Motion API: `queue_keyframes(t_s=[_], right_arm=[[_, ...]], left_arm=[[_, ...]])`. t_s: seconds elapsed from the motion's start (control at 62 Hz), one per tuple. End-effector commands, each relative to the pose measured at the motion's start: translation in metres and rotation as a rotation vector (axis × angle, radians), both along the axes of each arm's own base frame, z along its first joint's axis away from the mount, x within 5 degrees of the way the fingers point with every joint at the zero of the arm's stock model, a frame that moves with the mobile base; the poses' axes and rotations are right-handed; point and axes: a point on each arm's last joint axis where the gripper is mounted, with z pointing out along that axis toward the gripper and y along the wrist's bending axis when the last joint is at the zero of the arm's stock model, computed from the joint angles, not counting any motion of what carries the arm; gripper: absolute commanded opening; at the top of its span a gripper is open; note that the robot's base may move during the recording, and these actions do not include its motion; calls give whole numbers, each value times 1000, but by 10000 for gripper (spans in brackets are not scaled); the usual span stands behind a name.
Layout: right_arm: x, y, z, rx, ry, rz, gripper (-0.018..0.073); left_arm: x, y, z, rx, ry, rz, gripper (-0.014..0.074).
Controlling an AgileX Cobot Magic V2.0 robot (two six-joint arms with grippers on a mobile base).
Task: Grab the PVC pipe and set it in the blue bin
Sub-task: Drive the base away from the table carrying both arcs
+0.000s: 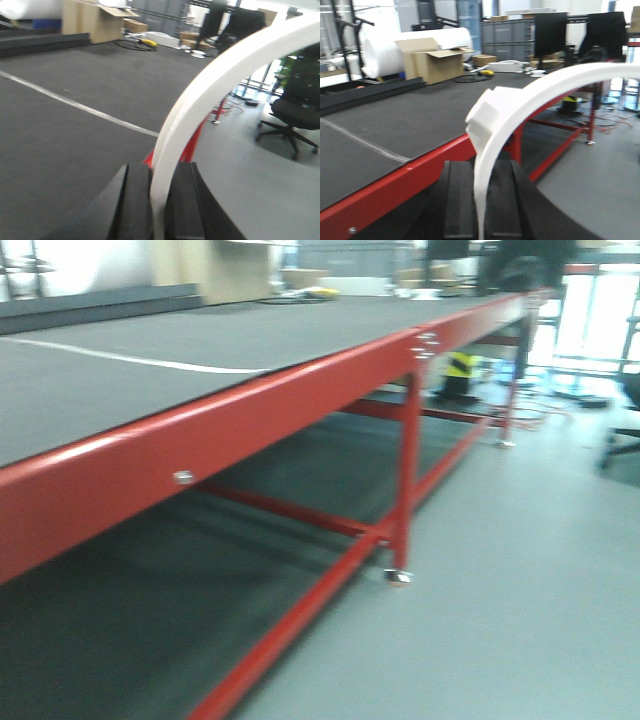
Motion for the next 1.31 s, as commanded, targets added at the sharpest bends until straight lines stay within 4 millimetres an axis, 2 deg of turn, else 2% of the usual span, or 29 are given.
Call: queue_keyframes(t_s=[0.0, 1.29], right_arm=[[-1, 0, 2, -13, -32, -1, -169], [-1, 0, 2, -13, -32, -1, -169]], left_arm=[[-2, 1, 4, -9, -38, 4, -111], [-2, 1, 4, -9, -38, 4, -111]])
